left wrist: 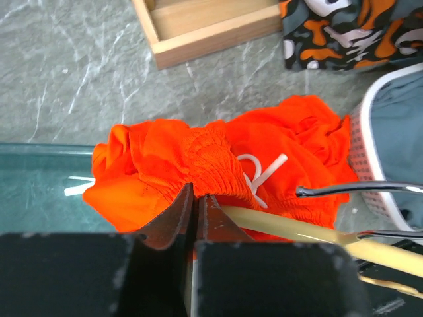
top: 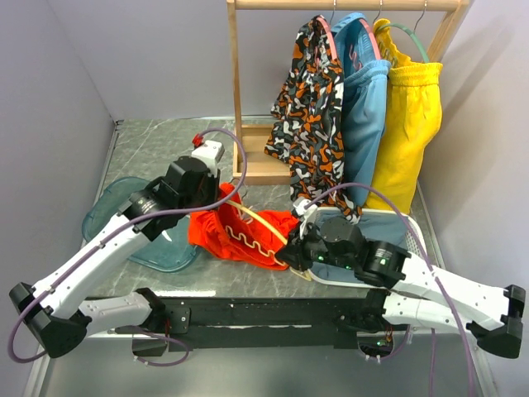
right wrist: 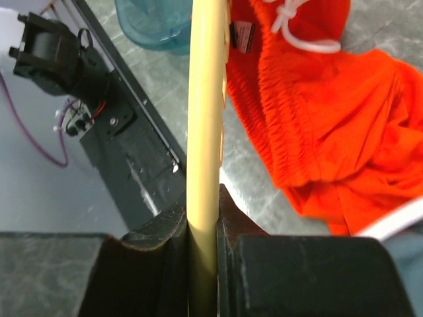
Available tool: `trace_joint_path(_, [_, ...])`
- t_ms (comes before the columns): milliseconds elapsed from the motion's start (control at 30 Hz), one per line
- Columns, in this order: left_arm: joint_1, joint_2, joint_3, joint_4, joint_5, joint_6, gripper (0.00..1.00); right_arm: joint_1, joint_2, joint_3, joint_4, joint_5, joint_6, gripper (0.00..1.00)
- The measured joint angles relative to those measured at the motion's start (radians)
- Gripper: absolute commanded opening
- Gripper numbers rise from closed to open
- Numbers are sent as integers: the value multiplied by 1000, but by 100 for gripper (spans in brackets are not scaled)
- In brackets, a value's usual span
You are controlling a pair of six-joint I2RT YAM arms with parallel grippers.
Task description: Place the shorts on the hanger
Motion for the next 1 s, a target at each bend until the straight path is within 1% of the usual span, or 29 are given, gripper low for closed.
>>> trace_joint_path(33, [0,-9,-14,4,-4,-1,15,3,0,-29,46,6,1,0])
trace_joint_path(67, [1,-19,-35,8,-11,-6,26,5,-3,-64,93,10,3,0])
trace_joint_path(133, [1,-27,-64,8,-17,-19,31,10,-5,-125,172,14,8,0])
trace_joint_path(167, [1,-28,-73,7,-19,-20,43,12,-1,-154,208,21,11,0])
trace_joint_path(200, [0,-28,-79,5,-18,-26,48,14,8,-175,235,32,16,0])
trace_joint_path(233, [-2,-28,-82,5,-18,-31,52,14,19,-189,259,42,20,0])
trace_joint_path(267, [-4,-31,-84,6,-18,-38,58,14,30,-198,278,48,22,0])
trace_joint_path(367, [-7,-59,-84,10,-16,-43,64,14,63,-204,339,66,26,0])
trace_joint_path(467, [-7,-103,-84,11,-10,-40,66,14,70,-205,361,73,28,0])
trace_joint_path(567, [-7,-157,-90,18,2,-33,65,14,71,-210,375,79,31,0])
trace_joint_path(767, [-8,-250,-151,67,109,-6,66,14,89,-212,388,87,34,0])
trace_joint_path(867, [-9,-250,-161,105,142,-3,66,16,98,-212,394,90,33,0])
trace_joint_path(1000, [-15,-192,-161,151,138,-4,66,16,102,-212,395,93,33,0])
